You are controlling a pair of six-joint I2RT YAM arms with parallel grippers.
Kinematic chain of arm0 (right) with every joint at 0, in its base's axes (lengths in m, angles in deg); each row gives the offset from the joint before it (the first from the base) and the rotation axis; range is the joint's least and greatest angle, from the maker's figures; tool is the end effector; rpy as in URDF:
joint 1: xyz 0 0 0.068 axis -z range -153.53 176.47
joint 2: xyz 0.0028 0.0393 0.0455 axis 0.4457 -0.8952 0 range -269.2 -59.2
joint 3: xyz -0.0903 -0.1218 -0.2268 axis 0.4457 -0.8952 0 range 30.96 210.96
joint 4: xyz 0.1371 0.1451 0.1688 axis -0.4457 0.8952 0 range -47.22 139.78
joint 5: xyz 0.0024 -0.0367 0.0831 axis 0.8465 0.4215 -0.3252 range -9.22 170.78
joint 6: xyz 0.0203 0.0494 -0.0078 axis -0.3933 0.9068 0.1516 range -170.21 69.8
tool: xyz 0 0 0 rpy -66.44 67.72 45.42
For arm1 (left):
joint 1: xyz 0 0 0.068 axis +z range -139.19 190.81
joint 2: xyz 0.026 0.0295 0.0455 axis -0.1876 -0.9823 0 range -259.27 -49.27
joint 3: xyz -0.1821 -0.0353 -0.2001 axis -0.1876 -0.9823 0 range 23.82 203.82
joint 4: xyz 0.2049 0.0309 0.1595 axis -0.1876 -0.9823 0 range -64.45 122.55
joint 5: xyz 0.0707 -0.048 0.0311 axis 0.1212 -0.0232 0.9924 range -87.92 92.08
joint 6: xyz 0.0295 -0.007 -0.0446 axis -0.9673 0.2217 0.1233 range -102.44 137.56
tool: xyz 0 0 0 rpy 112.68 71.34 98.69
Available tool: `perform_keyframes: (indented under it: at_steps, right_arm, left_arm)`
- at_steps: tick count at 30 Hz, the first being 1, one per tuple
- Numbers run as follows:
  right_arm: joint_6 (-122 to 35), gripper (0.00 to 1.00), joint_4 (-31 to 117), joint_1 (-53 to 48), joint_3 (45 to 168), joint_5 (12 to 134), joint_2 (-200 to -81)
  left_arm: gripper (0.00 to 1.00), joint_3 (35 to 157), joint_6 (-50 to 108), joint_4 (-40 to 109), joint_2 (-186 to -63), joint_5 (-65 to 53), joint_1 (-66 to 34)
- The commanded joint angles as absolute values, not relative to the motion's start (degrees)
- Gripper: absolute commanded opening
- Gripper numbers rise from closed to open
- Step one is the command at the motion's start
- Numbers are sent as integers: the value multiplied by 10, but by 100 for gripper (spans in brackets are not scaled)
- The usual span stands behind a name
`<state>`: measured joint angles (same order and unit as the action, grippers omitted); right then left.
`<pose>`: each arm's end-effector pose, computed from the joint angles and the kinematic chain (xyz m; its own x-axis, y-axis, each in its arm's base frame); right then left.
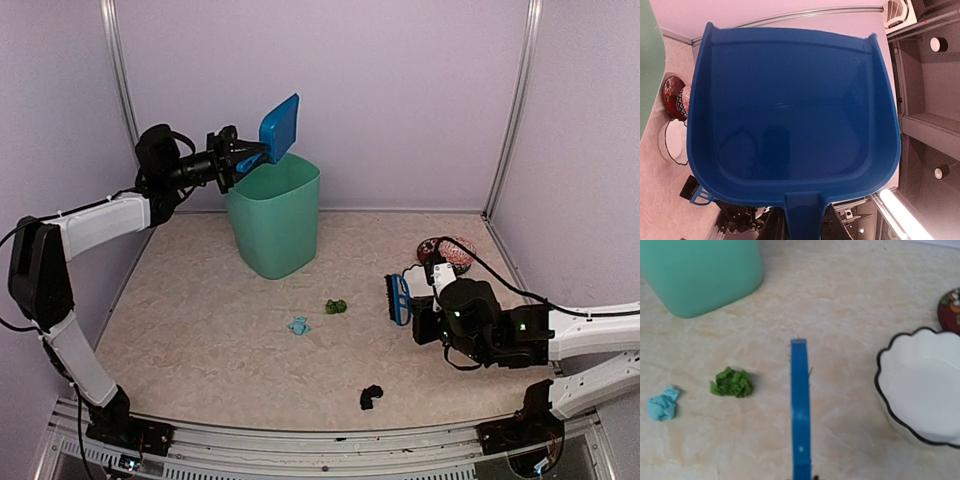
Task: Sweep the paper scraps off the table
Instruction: Dump the paper scraps in the dustpan into the trash bin, then sweep the paper scraps at the center of the board.
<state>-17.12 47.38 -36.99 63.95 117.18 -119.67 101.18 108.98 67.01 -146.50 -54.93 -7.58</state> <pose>0.1180 0.1890 0.2288 -0.4693 0.0439 -0.8819 -0.2854 0.9376 0.1985 0.3648 -0.1529 0.3721 -0.9477 -0.2585 -0.1875 0.2159 -0.0860 -0.9726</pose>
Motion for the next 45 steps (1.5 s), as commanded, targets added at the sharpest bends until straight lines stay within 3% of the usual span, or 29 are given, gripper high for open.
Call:
perform_keyframes:
  at_steps: [1, 13, 19, 24, 32, 38, 45]
  right_arm:
    - [-219, 0, 451, -362, 665, 1155, -1199]
    - [-330, 0, 405, -354, 754, 980, -1266]
    - [-343, 0, 524, -354, 814, 876, -1277]
    - [-306, 0, 661, -354, 825, 791, -1227]
    - [-157, 0, 826, -354, 803, 799, -1123]
    - [-64, 0, 829, -355, 731, 768, -1093]
    - [-16, 0, 723, -354, 644, 745, -1113]
  left_arm:
    - [0, 1054, 1001, 608, -1421, -548, -80]
    - [0, 948, 705, 355, -1245, -517, -88]
    - [0, 880, 562, 221, -1153, -450, -104]
    - [0, 812, 522, 204, -1084, -417, -108]
    - [0, 734, 503, 215, -1008, -399, -118]
    - [0, 703, 493, 210, -976, -379, -123]
    - [0, 689, 486, 200, -967, -378, -123]
